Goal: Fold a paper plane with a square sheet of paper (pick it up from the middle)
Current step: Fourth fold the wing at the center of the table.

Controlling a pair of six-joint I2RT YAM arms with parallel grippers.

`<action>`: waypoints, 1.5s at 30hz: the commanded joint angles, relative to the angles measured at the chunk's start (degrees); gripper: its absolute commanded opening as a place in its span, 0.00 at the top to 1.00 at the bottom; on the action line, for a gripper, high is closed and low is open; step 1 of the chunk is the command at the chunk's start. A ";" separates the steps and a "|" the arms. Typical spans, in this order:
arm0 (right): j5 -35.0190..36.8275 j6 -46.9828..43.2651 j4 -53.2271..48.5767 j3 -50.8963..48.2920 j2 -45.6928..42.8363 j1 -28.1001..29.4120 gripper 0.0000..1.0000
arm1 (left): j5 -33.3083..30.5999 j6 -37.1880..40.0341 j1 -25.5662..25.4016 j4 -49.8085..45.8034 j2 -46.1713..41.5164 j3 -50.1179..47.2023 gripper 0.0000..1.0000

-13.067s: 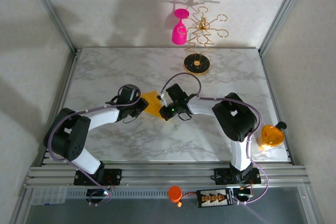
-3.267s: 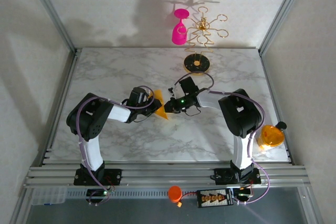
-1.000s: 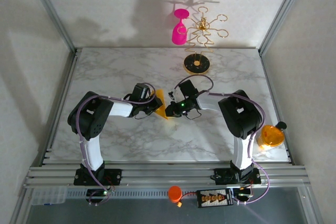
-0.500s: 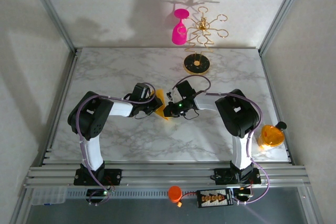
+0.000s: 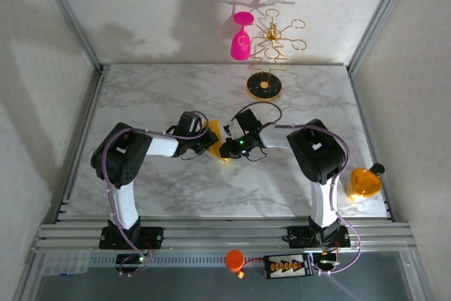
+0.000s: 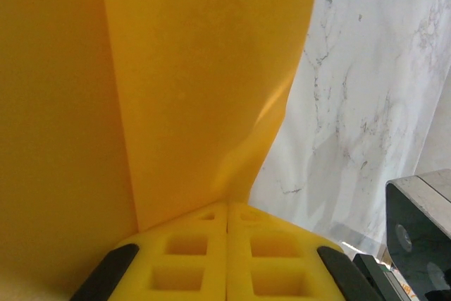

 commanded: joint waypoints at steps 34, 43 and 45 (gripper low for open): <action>10.02 -9.11 -11.52 1.16 -0.53 0.68 0.91 | -1.01 10.37 1.98 -15.14 -5.30 6.78 0.81; 8.90 -11.71 -13.80 0.93 -0.22 0.60 0.92 | -0.36 12.85 1.89 -12.51 -3.01 6.05 0.84; 9.17 -11.54 -13.93 0.64 -0.29 0.52 0.92 | -1.20 13.16 2.03 -12.86 -2.16 6.51 0.84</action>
